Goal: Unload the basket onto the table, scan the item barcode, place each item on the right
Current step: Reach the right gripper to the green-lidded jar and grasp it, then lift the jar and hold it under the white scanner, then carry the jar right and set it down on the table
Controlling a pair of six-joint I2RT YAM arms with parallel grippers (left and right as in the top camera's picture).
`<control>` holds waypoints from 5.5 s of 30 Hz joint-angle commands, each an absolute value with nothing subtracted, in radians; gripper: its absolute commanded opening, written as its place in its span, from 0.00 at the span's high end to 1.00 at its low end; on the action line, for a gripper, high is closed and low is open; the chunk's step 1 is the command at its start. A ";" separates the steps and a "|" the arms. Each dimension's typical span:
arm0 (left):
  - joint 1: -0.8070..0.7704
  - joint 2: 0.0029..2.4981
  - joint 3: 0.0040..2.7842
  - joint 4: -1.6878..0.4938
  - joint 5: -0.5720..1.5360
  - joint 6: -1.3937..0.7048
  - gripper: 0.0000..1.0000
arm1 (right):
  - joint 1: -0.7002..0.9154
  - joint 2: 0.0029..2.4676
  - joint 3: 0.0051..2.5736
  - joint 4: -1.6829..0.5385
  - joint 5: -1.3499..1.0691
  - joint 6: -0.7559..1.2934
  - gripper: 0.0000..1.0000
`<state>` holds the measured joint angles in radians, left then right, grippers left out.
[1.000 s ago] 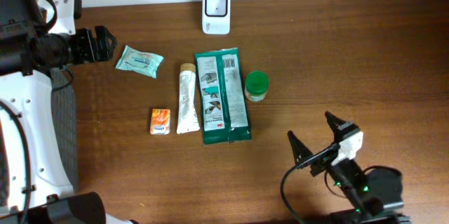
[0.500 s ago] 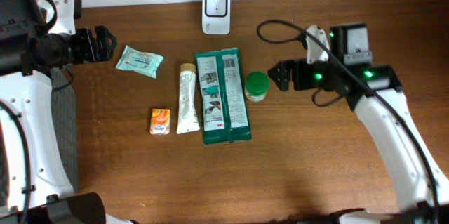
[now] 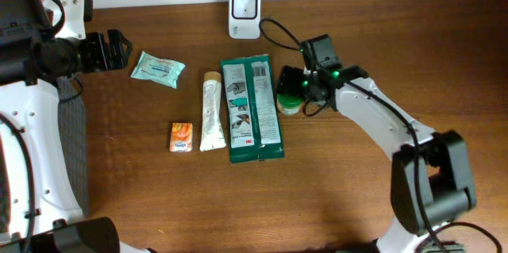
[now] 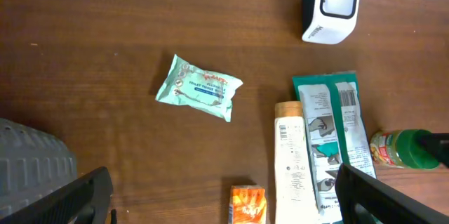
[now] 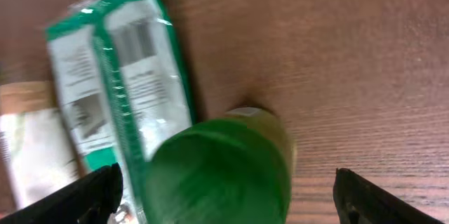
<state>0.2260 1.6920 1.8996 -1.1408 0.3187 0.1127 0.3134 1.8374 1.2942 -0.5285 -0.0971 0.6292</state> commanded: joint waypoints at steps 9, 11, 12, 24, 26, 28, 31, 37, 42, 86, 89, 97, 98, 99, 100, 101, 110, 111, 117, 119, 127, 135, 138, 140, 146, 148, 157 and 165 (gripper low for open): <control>0.230 1.677 1.912 -1.139 0.334 0.129 0.01 | 0.325 1.845 1.350 -0.611 -0.135 0.283 0.46; 0.230 1.677 1.912 -1.139 0.334 0.130 0.01 | 0.325 1.834 1.398 -0.690 -0.135 0.101 0.46; 0.230 1.677 1.912 -1.139 0.334 0.130 0.01 | 0.326 1.834 1.414 -0.732 -0.135 0.024 0.46; 0.230 1.677 1.912 -1.139 0.334 0.129 0.01 | 0.318 1.835 1.418 -0.889 -0.276 -0.905 0.32; 0.230 1.677 1.912 -1.139 0.334 0.130 0.01 | 0.299 1.835 1.423 -0.875 -0.262 -0.744 0.02; 0.230 1.677 1.912 -1.139 0.334 0.130 0.01 | 0.274 1.835 1.452 -0.860 -0.169 -0.433 0.02; 0.230 1.677 1.912 -1.139 0.334 0.130 0.01 | 0.242 1.835 1.520 -0.941 -0.189 0.067 0.02; 0.230 1.677 1.912 -1.139 0.334 0.130 0.01 | 0.292 1.841 1.435 -0.949 -0.282 0.417 0.02; 0.230 1.677 1.912 -1.139 0.334 0.129 0.01 | 0.329 1.841 1.400 -0.927 -0.055 0.622 0.07; 0.230 1.677 1.912 -1.139 0.334 0.129 0.01 | 0.162 1.938 1.542 -1.032 -0.289 -0.169 0.73; 0.230 1.677 1.912 -1.139 0.334 0.129 0.01 | 0.147 1.936 1.553 -1.033 -0.576 -0.212 0.74; 0.230 1.677 1.912 -1.139 0.334 0.129 0.01 | 0.150 1.789 1.753 -1.102 -1.248 -0.323 0.74; 0.230 1.677 1.912 -1.139 0.334 0.129 0.01 | 0.150 1.739 1.753 -1.108 -1.242 -0.337 0.74; 0.230 1.677 1.912 -1.139 0.334 0.130 0.01 | 0.150 1.695 1.753 -1.112 -1.206 -0.337 0.74; 0.230 1.677 1.912 -1.139 0.334 0.129 0.01 | 0.151 1.667 1.753 -1.112 -1.153 -0.337 0.74; 0.230 1.677 1.912 -1.139 0.334 0.129 0.01 | 0.152 1.654 1.753 -1.113 -1.116 -0.336 0.74; 0.230 1.677 1.912 -1.139 0.334 0.129 0.01 | 0.432 1.937 1.752 -0.522 0.097 -0.413 0.74; 0.230 1.677 1.912 -1.139 0.334 0.129 0.01 | 0.432 2.001 1.752 -0.365 0.130 -0.589 0.74; 0.230 1.677 1.912 -1.139 0.334 0.130 0.01 | 0.421 2.208 1.752 0.221 0.160 -1.209 0.69; 0.230 1.677 1.912 -1.139 0.334 0.130 0.01 | 0.404 2.290 1.752 0.381 0.162 -1.414 0.66; 0.230 1.677 1.912 -1.139 0.334 0.129 0.01 | 0.387 2.363 1.752 0.522 0.160 -1.567 0.63; 0.230 1.677 1.912 -1.139 0.334 0.129 0.01 | 0.420 2.183 1.752 0.440 0.175 -1.235 0.64; 0.230 1.677 1.912 -1.139 0.334 0.130 0.01 | 0.426 2.029 1.752 0.281 0.300 -1.042 0.64; 0.237 1.677 1.912 -1.139 0.334 0.130 0.01 | 0.424 1.900 1.752 0.045 0.319 -0.797 0.64; 0.239 1.677 1.912 -1.139 0.334 0.130 0.01 | 0.366 1.761 1.752 -0.798 0.242 -0.213 0.60; 0.239 1.677 1.912 -1.139 0.334 0.129 0.01 | 0.298 1.794 1.746 -0.992 0.123 -0.127 0.60; 0.239 1.677 1.912 -1.139 0.334 0.130 0.01 | -0.179 1.860 1.578 -1.053 -0.099 0.114 0.61; 0.239 1.677 1.912 -1.139 0.334 0.129 0.01 | -0.236 1.858 1.404 -0.898 -0.105 0.105 0.02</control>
